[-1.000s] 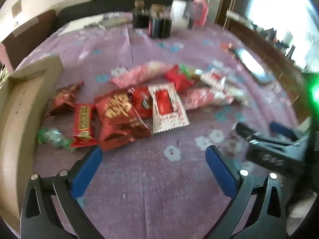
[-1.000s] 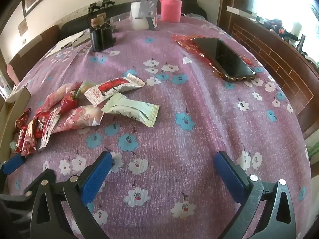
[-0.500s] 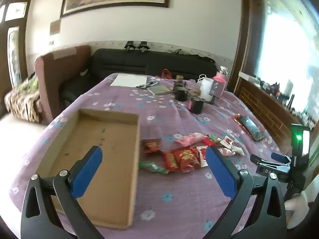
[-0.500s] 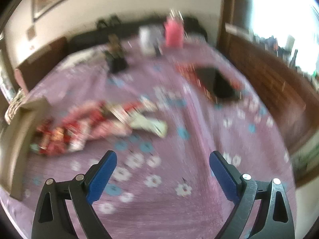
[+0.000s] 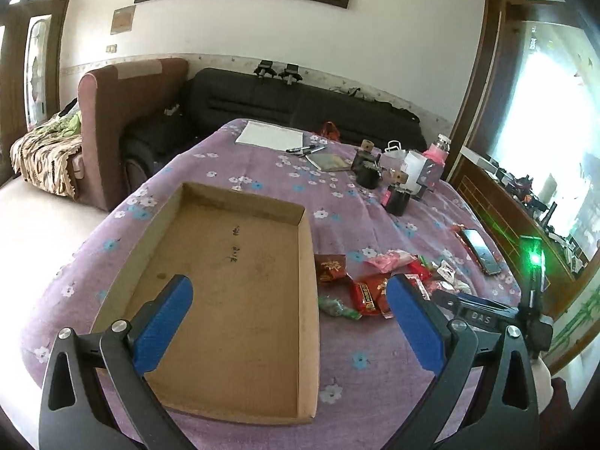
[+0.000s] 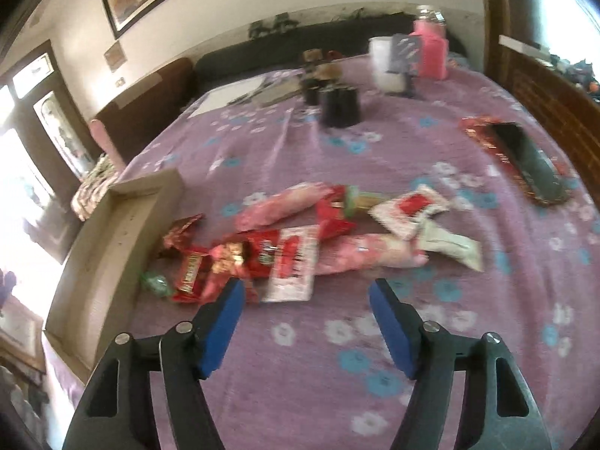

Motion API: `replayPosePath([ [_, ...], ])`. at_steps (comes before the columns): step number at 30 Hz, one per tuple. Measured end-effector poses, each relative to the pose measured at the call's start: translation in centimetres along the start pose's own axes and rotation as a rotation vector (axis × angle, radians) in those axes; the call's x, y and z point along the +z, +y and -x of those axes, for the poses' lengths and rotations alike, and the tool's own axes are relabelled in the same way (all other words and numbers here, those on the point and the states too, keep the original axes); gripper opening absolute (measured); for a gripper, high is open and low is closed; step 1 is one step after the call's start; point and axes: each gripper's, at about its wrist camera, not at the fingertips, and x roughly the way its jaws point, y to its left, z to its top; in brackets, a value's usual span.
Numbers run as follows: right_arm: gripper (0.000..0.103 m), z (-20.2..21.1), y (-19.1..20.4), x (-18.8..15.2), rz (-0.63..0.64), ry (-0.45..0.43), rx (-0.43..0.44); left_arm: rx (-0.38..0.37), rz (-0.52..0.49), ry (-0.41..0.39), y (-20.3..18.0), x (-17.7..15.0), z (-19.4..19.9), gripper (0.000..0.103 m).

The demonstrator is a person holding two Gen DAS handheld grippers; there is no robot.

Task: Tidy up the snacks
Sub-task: 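Move both tools toward the snack pile beside the cardboard tray, then grasp a red snack bar with the left tool while the right tool grasps a red packet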

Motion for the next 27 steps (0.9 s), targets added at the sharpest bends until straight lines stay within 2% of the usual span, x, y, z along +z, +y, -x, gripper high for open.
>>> replayPosePath([
  [2,0.07,-1.1,0.9,0.3,0.017,0.016,0.04,-0.027,0.006,0.014,-0.3,-0.2,-0.8,0.103],
  [5,0.069,-2.7,2.2,0.6,0.041,0.029,0.066,-0.077,0.023,0.047,-0.7,-0.2,-1.9,0.089],
  [7,0.063,-3.7,3.2,1.0,0.064,0.037,0.079,-0.09,0.029,0.057,-1.0,-0.1,-2.2,0.089],
  [13,0.059,-7.3,5.3,1.0,0.119,0.109,0.073,-0.105,0.015,0.069,-2.0,-0.1,-2.5,0.089],
  [14,0.056,-7.5,5.6,0.9,0.133,0.105,0.059,-0.107,0.008,0.077,-2.2,0.0,-2.7,0.089],
  [15,0.046,-7.5,5.7,0.8,0.141,0.102,0.047,-0.106,-0.001,0.088,-2.7,-0.1,-3.0,0.089],
  [17,0.037,-7.1,5.0,0.7,0.114,0.112,0.079,-0.113,-0.017,0.112,-3.5,-0.2,-3.6,0.089],
  [19,0.034,-6.5,3.7,0.6,0.072,0.124,0.099,-0.128,-0.036,0.132,-4.5,-0.4,-4.2,0.089],
  [20,0.034,-6.0,3.1,0.3,0.063,0.121,0.089,-0.138,-0.051,0.14,-5.2,-0.5,-4.6,0.087],
  [22,0.033,-4.9,1.9,-0.3,0.05,0.114,0.076,-0.144,-0.1,0.163,-6.8,-0.8,-5.6,0.073],
  [23,0.033,-4.3,1.4,-0.6,0.039,0.114,0.081,-0.14,-0.129,0.186,-7.7,-1.0,-6.4,0.06],
  [24,0.033,-3.7,0.9,-0.9,0.025,0.112,0.087,-0.134,-0.155,0.215,-8.5,-1.3,-7.4,0.052],
  [27,0.033,-2.2,-0.8,-2.1,-0.008,0.102,0.105,-0.094,-0.208,0.283,-10.4,-2.1,-10.3,0.051],
])
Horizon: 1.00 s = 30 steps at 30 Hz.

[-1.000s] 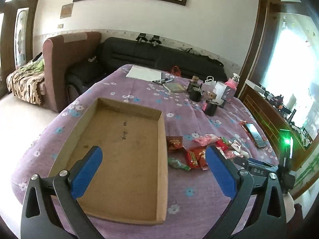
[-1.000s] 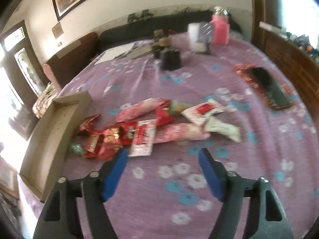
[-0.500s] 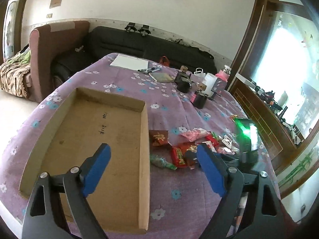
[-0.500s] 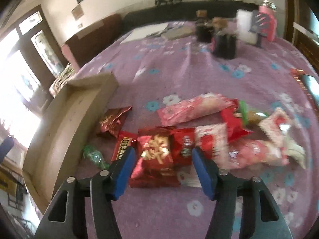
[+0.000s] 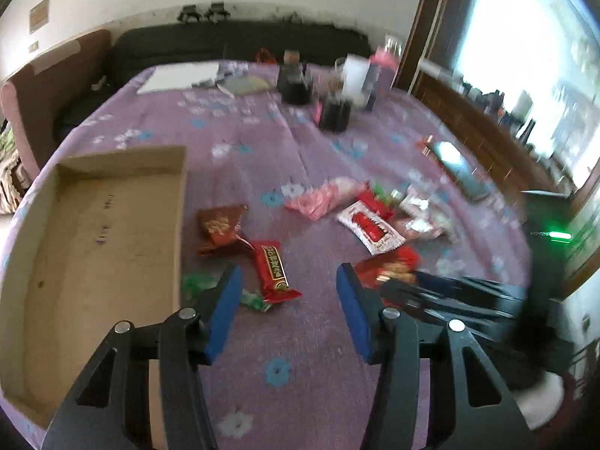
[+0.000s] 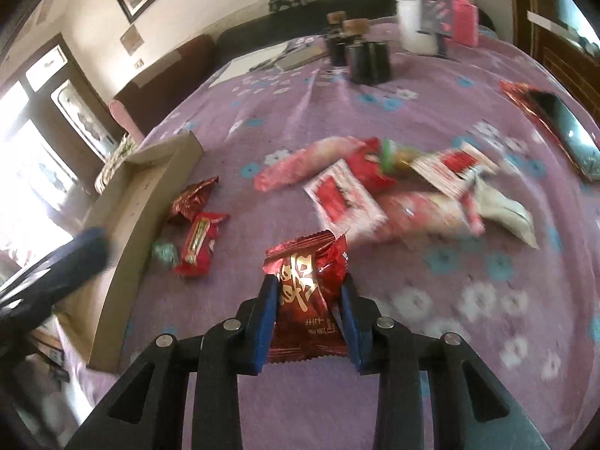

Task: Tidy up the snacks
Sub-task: 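Grasp a red snack bar with the left tool while the right tool grasps a red packet, then carry both snacks over the cardboard tray and open both tools to drop them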

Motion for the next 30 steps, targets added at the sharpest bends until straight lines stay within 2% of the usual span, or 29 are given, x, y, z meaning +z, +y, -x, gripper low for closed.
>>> replayPosePath([
  [2,0.032,0.8,-0.7,-0.6,-0.013,-0.008,0.022,0.03,-0.026,0.029,-0.7,0.4,-1.8,0.051],
  [4,0.027,1.2,-1.2,-0.9,-0.017,-0.012,0.022,0.044,-0.035,0.051,-0.9,0.6,-2.9,0.051],
  [8,0.027,1.2,-1.5,-1.2,-0.024,-0.018,0.044,0.093,-0.049,0.131,-0.9,0.6,-5.6,0.049],
  [9,0.027,1.1,-1.4,-1.2,-0.019,-0.019,0.043,0.091,-0.045,0.159,-0.7,0.4,-6.3,0.03],
  [10,0.027,1.2,-1.3,-1.3,-0.01,-0.024,0.042,0.095,-0.042,0.172,-0.7,0.2,-6.7,0.025],
  [11,0.031,1.2,-1.2,-1.4,-0.002,-0.028,0.045,0.112,-0.051,0.152,-0.7,0.2,-6.5,0.017],
  [14,0.033,1.8,-1.5,-1.6,-0.018,-0.049,0.074,0.066,-0.015,0.155,-0.1,0.0,-5.8,0.017],
  [16,0.038,2.5,-1.8,-1.9,-0.028,-0.069,0.087,0.052,-0.007,0.138,0.1,-0.2,-4.9,0.017],
  [18,0.05,3.4,-2.0,-2.1,-0.028,-0.096,0.083,0.016,0.009,0.119,0.4,-0.1,-3.9,0.017],
  [20,0.056,3.9,-1.7,-2.4,-0.01,-0.108,0.067,-0.008,0.017,0.099,0.5,0.2,-3.0,0.017],
  [25,0.057,2.7,-0.4,-2.4,0.033,-0.078,0.035,-0.082,0.04,0.058,0.7,0.2,-0.4,0.017],
  [30,0.057,0.9,2.1,-2.2,0.151,-0.084,-0.08,-0.114,0.059,0.016,1.8,-0.1,2.1,0.017],
])
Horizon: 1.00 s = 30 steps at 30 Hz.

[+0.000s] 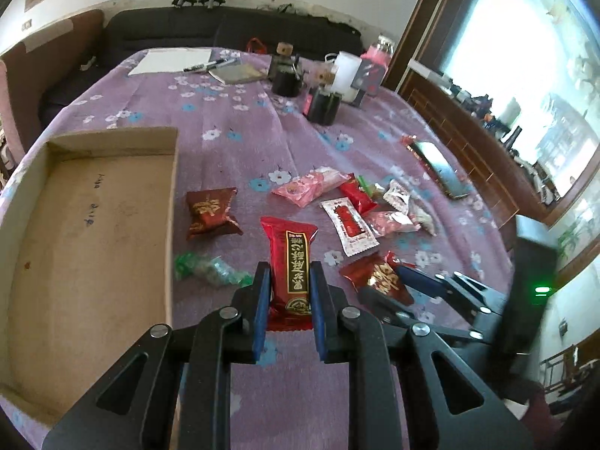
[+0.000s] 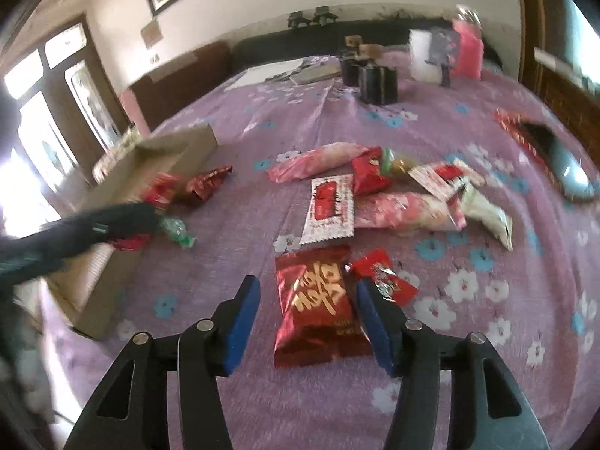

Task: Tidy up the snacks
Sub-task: 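Carry both snacks over the cardboard tray and open both tools to drop them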

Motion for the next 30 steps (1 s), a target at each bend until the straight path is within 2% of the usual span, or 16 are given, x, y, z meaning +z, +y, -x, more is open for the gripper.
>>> replayPosePath([
  [1,0.056,-0.3,0.5,0.0,0.025,0.002,-0.02,-0.001,0.01,-0.01,0.5,-0.1,0.6,0.017],
  [2,0.046,-0.6,0.9,0.0,0.051,0.012,-0.025,-0.001,0.022,-0.018,1.0,-0.1,1.1,0.017],
  [3,0.029,-0.8,1.2,-0.1,0.07,0.025,-0.024,-0.003,0.034,-0.024,1.4,-0.3,1.5,0.017],
  [5,0.026,-0.8,1.6,-0.1,0.083,0.036,-0.024,-0.012,0.067,-0.039,2.8,-0.5,2.6,0.017],
  [11,0.026,2.8,2.2,0.9,0.05,0.003,0.054,0.005,0.103,-0.08,6.2,-0.1,5.4,0.017],
  [15,0.026,5.4,3.6,3.7,0.043,-0.044,0.123,0.023,0.114,-0.076,8.9,1.6,6.0,0.017],
  [18,0.026,5.4,5.1,6.5,0.03,-0.041,0.197,0.062,0.125,-0.072,11.1,3.4,5.4,0.017],
  [21,0.026,3.8,7.2,9.3,0.026,-0.027,0.248,0.071,0.155,-0.049,13.5,5.0,3.7,0.017],
  [24,0.026,0.4,9.7,11.9,0.029,0.005,0.268,0.041,0.233,-0.001,16.4,6.3,1.1,0.017],
  [30,0.026,-6.3,13.7,14.4,0.042,0.067,0.247,0.024,0.33,0.063,20.0,7.7,-4.1,0.017],
])
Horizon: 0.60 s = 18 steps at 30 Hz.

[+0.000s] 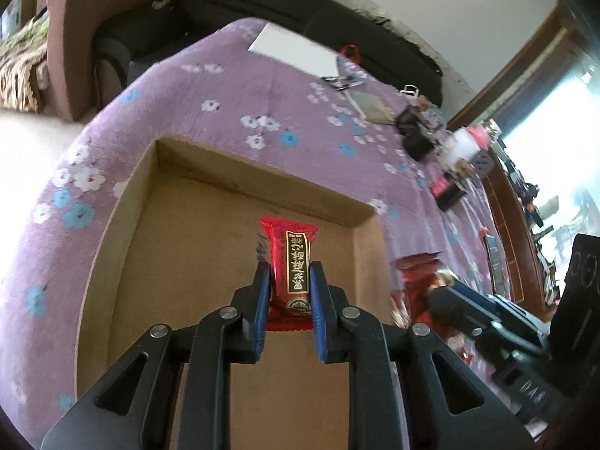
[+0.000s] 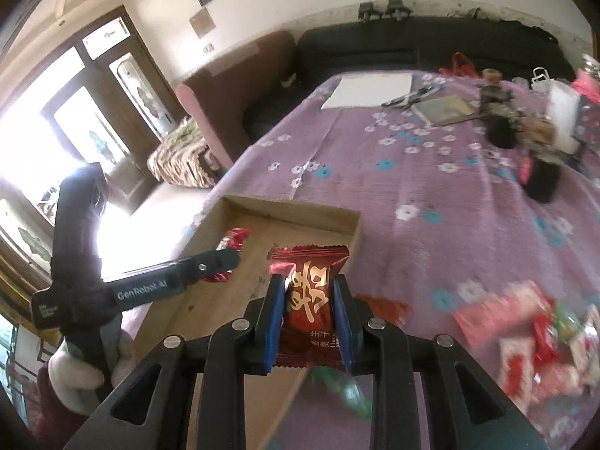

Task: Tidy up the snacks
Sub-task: 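Carry both snacks over the cardboard tray and open both tools to drop them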

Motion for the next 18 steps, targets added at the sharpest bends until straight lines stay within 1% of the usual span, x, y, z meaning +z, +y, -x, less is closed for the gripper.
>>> replayPosePath([
  [3,0.026,-3.1,0.4,0.9,0.003,0.028,-0.017,-0.003,0.021,0.012,0.6,0.8,-1.2,0.017],
  [8,0.026,-6.1,0.6,1.4,0.019,0.054,-0.05,-0.008,0.024,0.022,0.9,1.2,-2.3,0.017],
  [13,0.026,-7.3,0.7,1.6,0.026,0.058,-0.065,0.004,0.024,0.021,1.1,1.3,-2.8,0.017],
  [14,0.027,-7.3,0.7,1.6,0.027,0.056,-0.065,0.009,0.023,0.021,1.2,1.3,-2.9,0.018],
  [18,0.029,-7.0,0.7,1.7,0.027,0.032,-0.07,0.011,0.029,0.013,1.2,1.4,-2.6,0.02],
])
